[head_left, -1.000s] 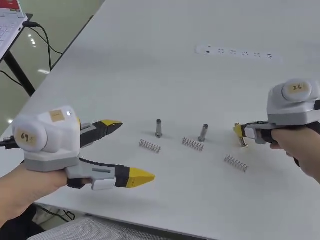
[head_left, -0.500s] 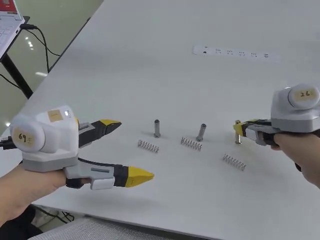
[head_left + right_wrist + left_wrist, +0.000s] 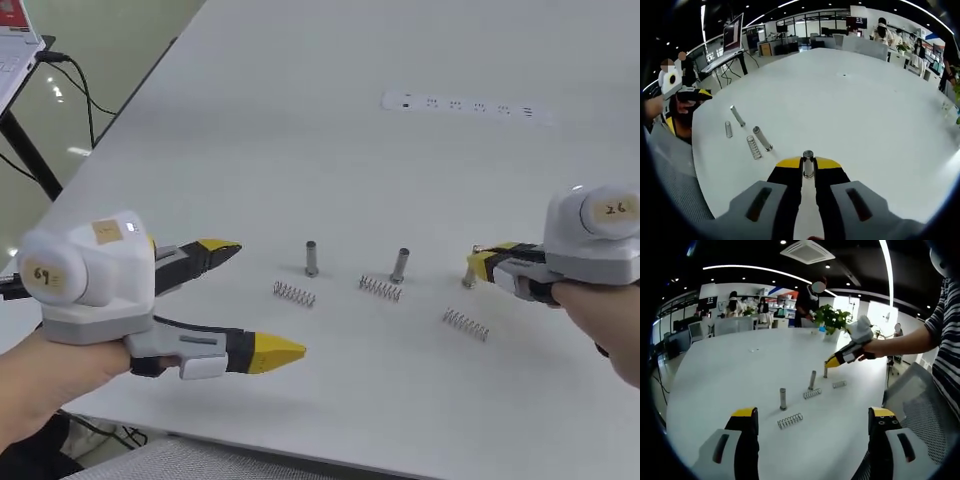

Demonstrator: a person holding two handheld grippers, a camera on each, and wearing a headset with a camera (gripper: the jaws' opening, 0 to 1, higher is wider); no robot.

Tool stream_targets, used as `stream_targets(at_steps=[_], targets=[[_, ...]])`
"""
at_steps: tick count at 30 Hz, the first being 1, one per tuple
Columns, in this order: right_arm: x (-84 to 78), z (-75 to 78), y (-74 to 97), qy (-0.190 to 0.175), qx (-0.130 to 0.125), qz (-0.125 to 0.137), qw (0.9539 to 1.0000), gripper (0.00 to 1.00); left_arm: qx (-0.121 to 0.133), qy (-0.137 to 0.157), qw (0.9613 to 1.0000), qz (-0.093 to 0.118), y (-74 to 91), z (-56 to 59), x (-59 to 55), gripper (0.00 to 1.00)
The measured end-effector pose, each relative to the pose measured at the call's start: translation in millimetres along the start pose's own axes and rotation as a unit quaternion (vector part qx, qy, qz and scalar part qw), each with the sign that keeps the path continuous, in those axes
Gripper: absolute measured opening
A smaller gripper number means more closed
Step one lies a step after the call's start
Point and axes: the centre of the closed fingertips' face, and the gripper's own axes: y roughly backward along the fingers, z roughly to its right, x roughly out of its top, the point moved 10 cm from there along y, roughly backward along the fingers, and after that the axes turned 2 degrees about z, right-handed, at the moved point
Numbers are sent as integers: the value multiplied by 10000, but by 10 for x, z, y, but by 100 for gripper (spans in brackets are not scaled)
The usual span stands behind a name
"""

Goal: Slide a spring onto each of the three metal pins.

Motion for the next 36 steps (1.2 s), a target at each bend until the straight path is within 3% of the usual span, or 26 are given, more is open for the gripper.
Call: stream_targets(at_steps=[6,17,21,36], targets=[[-23,-1,37,165,-55,-43,9998,10,-11,-14,10000,-6,-4,20,13,90],[-52,-6,52,127,-50,-19,9999,11,-42,-34,10000,4,-30,26,38,91],[-51,-17,51,74,1,54,10000,18,-48,-81,9999,44,-39,15,46,92],[-68,-68,148,-63,10,288,9996,28,-81,-105,9999,55,-33,-10,54,97]])
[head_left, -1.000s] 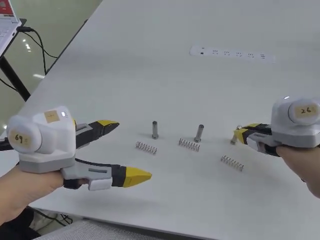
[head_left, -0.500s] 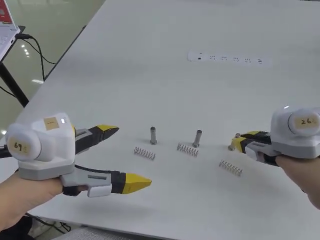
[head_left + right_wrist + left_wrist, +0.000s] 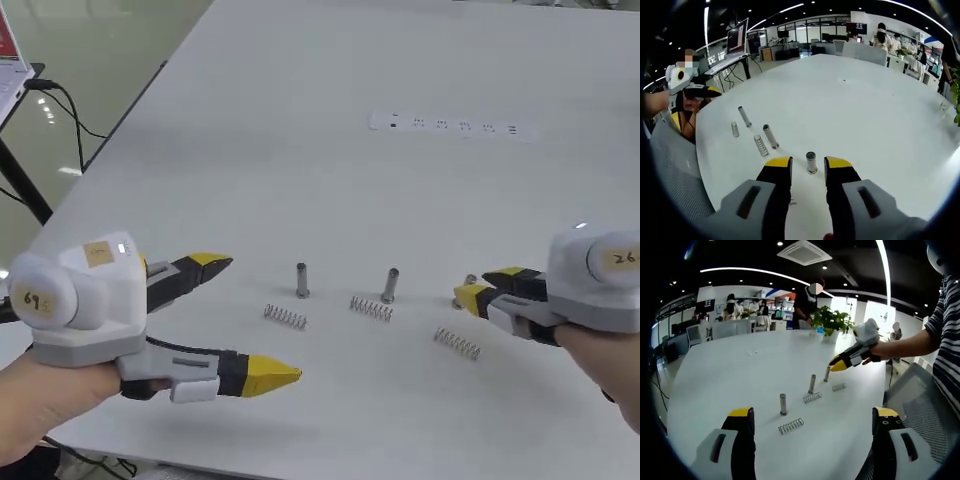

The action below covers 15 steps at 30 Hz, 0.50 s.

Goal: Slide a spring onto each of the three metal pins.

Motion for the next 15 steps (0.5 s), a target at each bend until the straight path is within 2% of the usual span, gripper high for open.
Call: stream_targets(at_steps=[15], targets=[[17,-8,133,137,152,151,9997,29,38,4,10000,5,-3,-22,-14,97]])
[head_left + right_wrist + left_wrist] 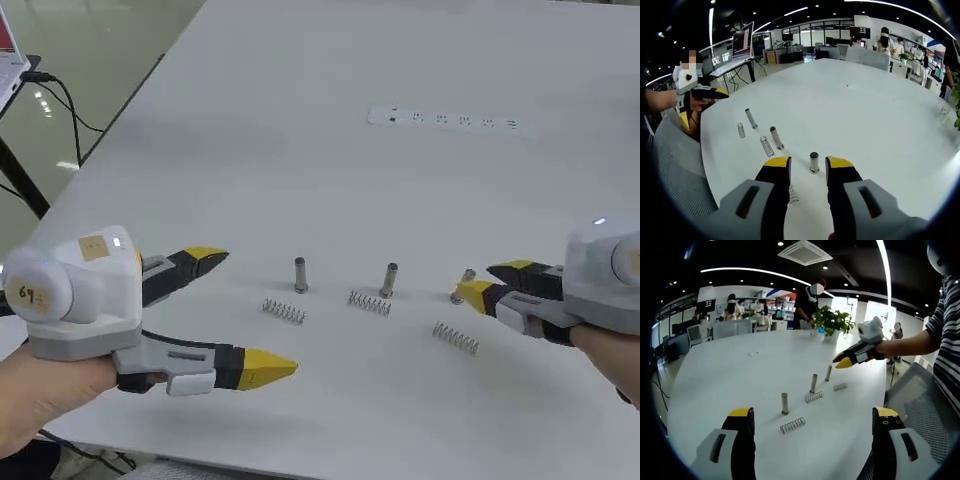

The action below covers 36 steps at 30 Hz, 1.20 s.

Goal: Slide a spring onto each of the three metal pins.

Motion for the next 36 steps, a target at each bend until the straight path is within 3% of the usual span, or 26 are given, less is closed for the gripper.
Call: stream_targets(at_steps=[15,20,36], targets=[[-38,-28,137,378,304,-210,9986,27,30,-23,10000,-15,-20,-18,-5,97],[-53,-100,144,689,470,-393,9957,26,46,-7,10000,-23,-12,-16,-16,97],[-151,-192,74,1182,878,-897,9850,26,81,38,10000,-34,7,-12,-29,96]])
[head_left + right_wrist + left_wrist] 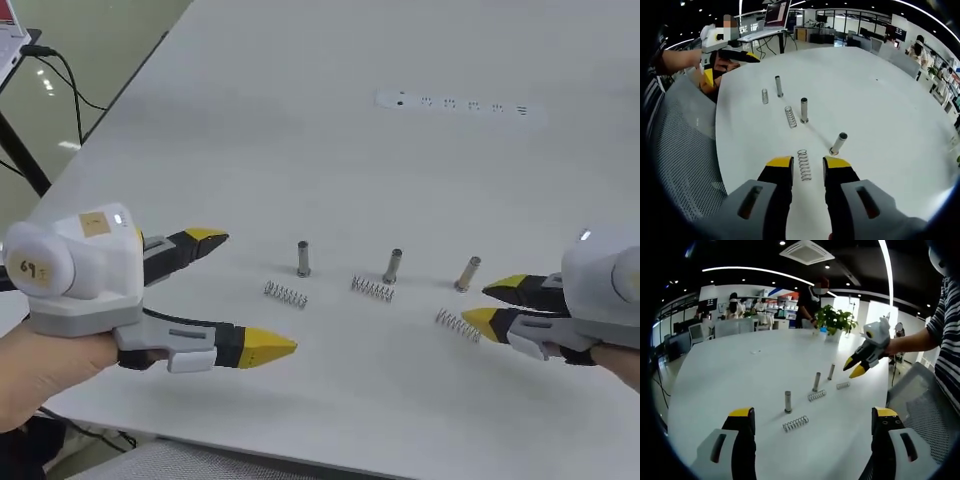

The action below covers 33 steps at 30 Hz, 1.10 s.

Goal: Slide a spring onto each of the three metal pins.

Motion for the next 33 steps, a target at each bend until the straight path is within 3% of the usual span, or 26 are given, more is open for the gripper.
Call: stream_targets(at_steps=[14,24,33], targets=[[-31,5,-90,324,259,-394,9984,25,-5,15,10000,-16,-25,-10,-4,96],[-12,15,-209,670,548,-842,9927,25,-7,25,10000,-27,-14,-31,-12,96],[-62,48,-288,817,571,-1077,9892,23,-5,49,10000,-18,-23,-28,-19,95]])
